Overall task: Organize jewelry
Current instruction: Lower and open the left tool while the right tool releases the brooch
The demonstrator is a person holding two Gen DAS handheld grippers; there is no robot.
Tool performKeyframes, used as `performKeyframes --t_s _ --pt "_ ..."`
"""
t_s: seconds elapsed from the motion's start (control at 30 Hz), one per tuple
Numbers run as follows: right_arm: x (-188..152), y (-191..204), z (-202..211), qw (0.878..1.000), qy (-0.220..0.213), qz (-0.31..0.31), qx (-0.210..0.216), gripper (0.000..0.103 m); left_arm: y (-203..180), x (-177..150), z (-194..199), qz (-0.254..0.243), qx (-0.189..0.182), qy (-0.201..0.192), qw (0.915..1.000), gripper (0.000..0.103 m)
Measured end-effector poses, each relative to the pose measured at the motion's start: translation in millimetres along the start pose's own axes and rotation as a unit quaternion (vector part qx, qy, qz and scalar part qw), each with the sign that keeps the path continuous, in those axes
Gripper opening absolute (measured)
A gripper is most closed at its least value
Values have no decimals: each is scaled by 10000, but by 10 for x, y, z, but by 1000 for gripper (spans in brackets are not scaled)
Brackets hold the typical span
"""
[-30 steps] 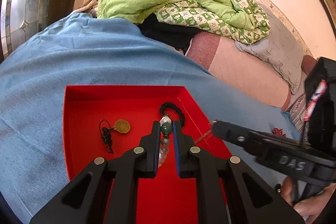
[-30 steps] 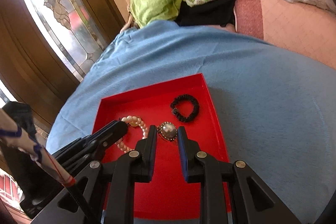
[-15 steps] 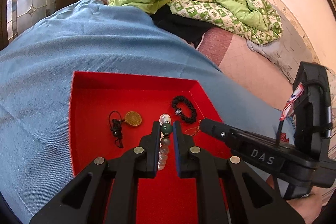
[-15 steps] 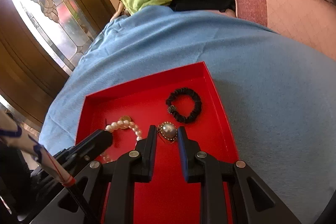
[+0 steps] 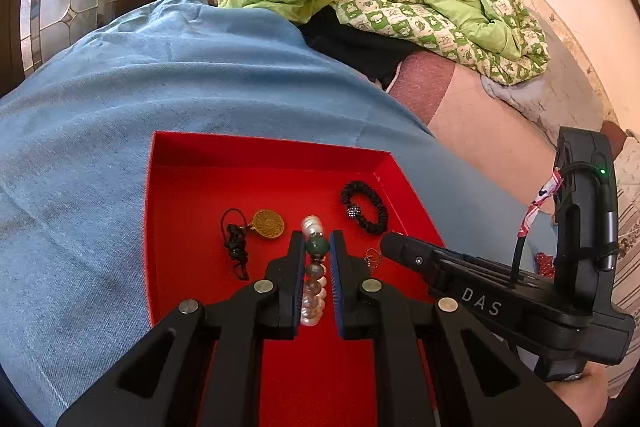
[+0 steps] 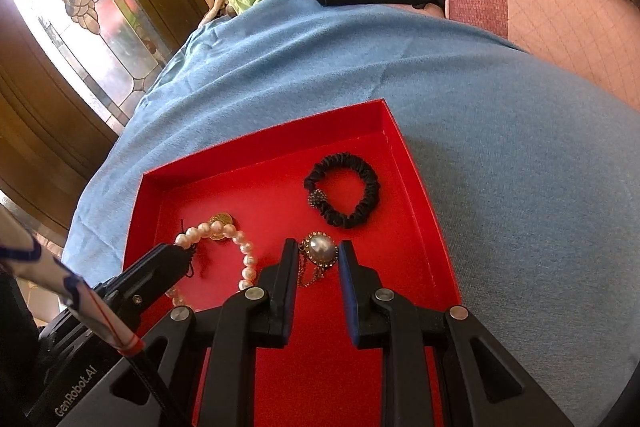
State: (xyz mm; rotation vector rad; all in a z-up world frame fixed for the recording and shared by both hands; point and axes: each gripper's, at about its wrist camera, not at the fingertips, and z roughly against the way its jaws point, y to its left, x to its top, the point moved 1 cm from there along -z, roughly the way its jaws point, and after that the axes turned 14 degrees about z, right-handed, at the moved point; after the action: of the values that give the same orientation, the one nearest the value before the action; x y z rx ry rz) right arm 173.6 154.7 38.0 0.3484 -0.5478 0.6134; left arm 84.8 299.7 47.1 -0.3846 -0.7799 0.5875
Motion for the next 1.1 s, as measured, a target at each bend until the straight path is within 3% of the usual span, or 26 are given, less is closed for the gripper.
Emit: performKeyframes --t_s 0.77,1.1 --pt "24 -62 43 9999 -36 -165 16 25 13 45 104 30 81 -230 9997 12" --pt "-21 -106 525 9984 -464 -220 223 25 -132 37 206 -130 71 -494 9987 25"
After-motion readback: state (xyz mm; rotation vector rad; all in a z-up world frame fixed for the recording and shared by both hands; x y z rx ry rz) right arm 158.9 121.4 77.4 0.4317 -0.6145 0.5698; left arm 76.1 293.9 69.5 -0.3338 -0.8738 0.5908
